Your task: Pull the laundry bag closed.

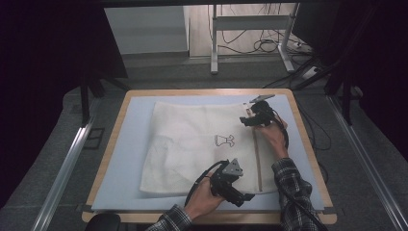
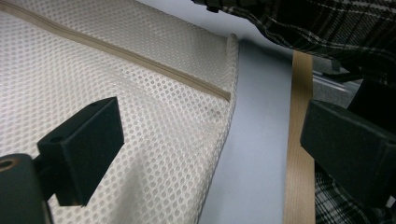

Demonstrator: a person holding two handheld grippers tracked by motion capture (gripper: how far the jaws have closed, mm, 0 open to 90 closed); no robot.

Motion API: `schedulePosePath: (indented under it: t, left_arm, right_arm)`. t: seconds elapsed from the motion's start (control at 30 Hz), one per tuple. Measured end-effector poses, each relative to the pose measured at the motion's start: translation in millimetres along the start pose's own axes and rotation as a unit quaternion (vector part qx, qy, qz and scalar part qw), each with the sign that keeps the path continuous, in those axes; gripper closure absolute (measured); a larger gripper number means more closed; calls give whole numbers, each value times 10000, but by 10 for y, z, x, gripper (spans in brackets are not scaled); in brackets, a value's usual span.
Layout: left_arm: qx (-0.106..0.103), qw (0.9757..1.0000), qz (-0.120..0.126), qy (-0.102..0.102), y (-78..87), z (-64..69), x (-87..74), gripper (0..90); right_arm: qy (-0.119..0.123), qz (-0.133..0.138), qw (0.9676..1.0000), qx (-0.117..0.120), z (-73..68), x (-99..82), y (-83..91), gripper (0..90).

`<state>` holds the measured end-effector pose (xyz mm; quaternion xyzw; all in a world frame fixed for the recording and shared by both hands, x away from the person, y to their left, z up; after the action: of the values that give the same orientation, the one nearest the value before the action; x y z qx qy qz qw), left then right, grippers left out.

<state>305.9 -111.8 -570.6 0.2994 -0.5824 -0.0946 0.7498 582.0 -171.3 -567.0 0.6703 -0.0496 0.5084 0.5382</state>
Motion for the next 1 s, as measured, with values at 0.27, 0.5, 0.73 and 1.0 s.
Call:
schedulePosePath:
  t: [0.27,0.5,0.73,1.0]
  left_arm:
    - [144,9999,-38,-77,170,-63,-61,42]
    - [141,9999,25,-47,290,-67,-105,30]
    - [201,9996,-31,-194,351,-29,-168,7]
    - [160,9996,103,-228,490,-42,-204,4]
  right_arm:
    - [22,14,9998,172,-125,5,62,133]
    - [-29,76,9996,253,-176,0,138,79]
    - [-45,138,9997,217,-210,8,253,54]
    - [-73,269,9991,305,-290,-5,394,33]
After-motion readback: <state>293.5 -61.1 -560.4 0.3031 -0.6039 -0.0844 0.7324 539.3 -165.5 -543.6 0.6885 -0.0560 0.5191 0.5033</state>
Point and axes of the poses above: each handheld gripper's, and its own axes: y roughly backward along the jaws, x roughly out of its top, z roughly to its right, the point moved 10 cm from there along -y, roughly forward along the jaws, and after that the axes turned 2 degrees about z, right-handed, at the moved point
